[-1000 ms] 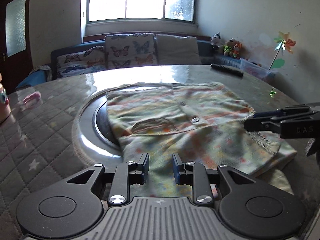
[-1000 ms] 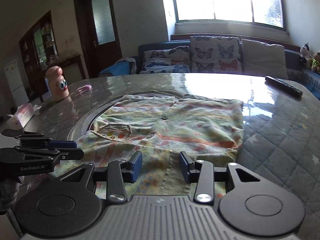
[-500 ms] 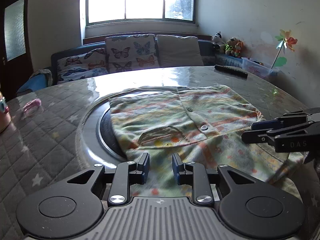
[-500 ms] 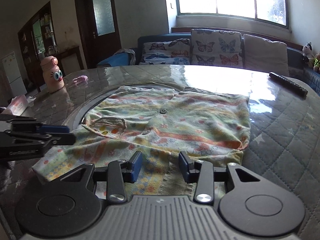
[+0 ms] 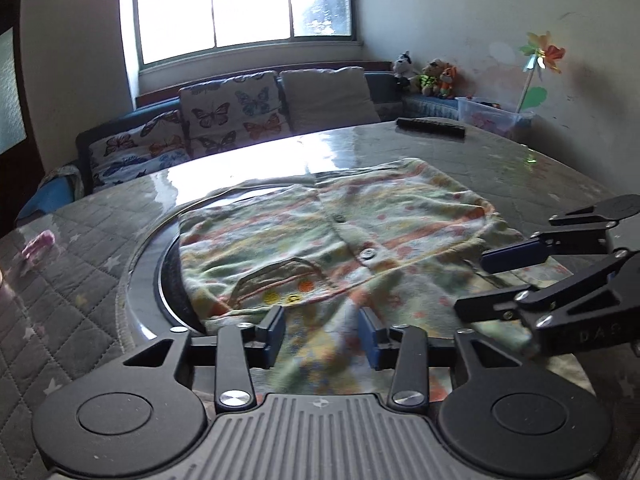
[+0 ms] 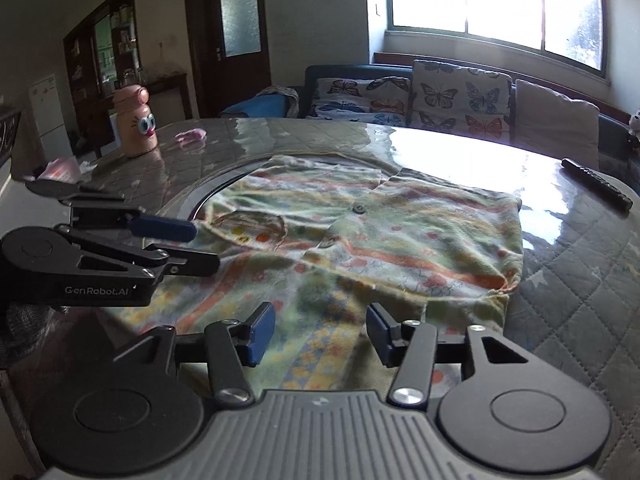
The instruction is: Fold clothes
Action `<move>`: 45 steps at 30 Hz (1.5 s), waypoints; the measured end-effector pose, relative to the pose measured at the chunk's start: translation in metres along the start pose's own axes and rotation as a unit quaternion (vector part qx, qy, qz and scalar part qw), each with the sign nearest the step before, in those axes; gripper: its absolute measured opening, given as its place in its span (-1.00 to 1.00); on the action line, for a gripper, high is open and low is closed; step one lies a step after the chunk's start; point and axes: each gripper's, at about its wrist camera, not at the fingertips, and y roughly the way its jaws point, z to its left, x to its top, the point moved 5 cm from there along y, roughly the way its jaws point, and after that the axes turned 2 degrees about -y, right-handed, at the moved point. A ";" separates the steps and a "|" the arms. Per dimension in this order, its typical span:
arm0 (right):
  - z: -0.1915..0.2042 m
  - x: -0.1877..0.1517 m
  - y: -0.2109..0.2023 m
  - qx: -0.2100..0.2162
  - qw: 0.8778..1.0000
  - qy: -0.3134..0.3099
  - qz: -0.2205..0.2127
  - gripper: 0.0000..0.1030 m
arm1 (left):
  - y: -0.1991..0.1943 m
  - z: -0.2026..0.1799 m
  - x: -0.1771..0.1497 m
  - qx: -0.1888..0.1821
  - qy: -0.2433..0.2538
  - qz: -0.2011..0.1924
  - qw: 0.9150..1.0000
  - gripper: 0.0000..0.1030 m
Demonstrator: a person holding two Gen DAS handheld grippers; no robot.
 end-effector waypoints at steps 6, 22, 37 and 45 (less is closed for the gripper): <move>-0.001 -0.013 -0.013 -0.009 1.000 0.003 0.000 0.04 | -0.003 -0.019 -0.014 0.005 0.047 0.001 0.999 -0.10; -0.004 -0.030 -0.037 -0.013 1.000 0.015 -0.014 0.02 | -0.036 -0.016 -0.031 0.020 0.066 -0.009 0.998 0.31; -0.003 -0.036 -0.039 -0.024 0.999 0.013 -0.018 0.25 | -0.052 -0.025 -0.037 0.016 0.098 -0.021 0.995 0.41; -0.006 -0.040 -0.058 -0.031 0.999 0.011 -0.028 0.48 | -0.067 -0.031 -0.049 0.011 0.145 -0.027 0.989 0.42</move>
